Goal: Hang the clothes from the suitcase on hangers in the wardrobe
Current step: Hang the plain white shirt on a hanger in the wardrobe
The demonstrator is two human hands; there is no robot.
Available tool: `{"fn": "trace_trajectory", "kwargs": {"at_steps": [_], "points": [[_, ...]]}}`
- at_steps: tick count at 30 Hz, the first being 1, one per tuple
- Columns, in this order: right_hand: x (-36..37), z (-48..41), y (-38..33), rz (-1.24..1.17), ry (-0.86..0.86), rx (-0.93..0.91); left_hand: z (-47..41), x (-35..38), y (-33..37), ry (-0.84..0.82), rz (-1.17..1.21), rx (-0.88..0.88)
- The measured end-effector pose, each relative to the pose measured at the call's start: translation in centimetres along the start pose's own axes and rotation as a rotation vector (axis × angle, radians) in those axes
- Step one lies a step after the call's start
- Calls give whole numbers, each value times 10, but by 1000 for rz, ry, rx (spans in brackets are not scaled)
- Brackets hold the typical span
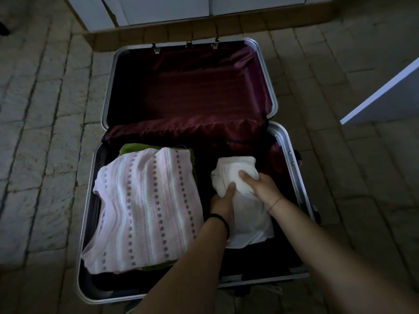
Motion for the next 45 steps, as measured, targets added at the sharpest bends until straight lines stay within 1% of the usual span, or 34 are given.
{"fn": "trace_trajectory", "kwargs": {"at_steps": [2, 5, 10, 13, 16, 18, 20, 23, 24, 25, 27, 31, 34, 36, 38, 40, 43, 45], "points": [[-5, 14, -14, -110, 6, 10, 19, 0, 10, -37, -8, 16], [-14, 52, -50, -139, 6, -21, 62, -2, 36, -91, -89, 75], [-33, 135, -142, -243, 44, -69, 166, -12, 119, -132, -304, 240], [-46, 191, -211, -189, 49, -109, 240, -19, 179, -158, -426, 328], [-63, 250, -292, -109, 100, -222, 316, -27, 238, -247, -477, 394], [-78, 290, -349, -30, 103, -312, 369, -32, 277, -288, -535, 442], [-90, 333, -408, 82, 16, -373, 419, -38, 311, -320, -593, 465], [-102, 395, -486, 151, -262, -391, 497, -42, 360, -377, -690, 476], [-105, 417, -509, 189, -329, -392, 522, -43, 375, -394, -707, 486], [-110, 437, -529, 248, -369, -397, 545, -44, 390, -400, -713, 504], [-120, 477, -563, 335, -396, -421, 590, -44, 418, -395, -704, 550], [-144, 546, -617, 345, -421, -517, 661, -39, 459, -367, -725, 667], [-158, 585, -647, 209, -453, -617, 697, -32, 472, -296, -754, 708], [-163, 605, -665, 49, -488, -666, 715, -28, 475, -277, -661, 729], [-165, 619, -683, -88, -526, -687, 732, -23, 475, -332, -568, 751], [-165, 634, -700, -192, -540, -692, 749, -16, 478, -394, -531, 766], [-166, 646, -720, -275, -470, -738, 766, -9, 484, -472, -543, 798], [-168, 650, -730, -339, -426, -761, 768, -7, 488, -564, -587, 819]]}}
Point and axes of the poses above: each hand's wrist, its own z-axis away from the middle knuckle, its own x-axis out of the palm, y = z × x, the point moved 1 cm from there along -z, towards the middle knuckle, and after that the axes turned 2 degrees about -y, right-handed, at the moved point
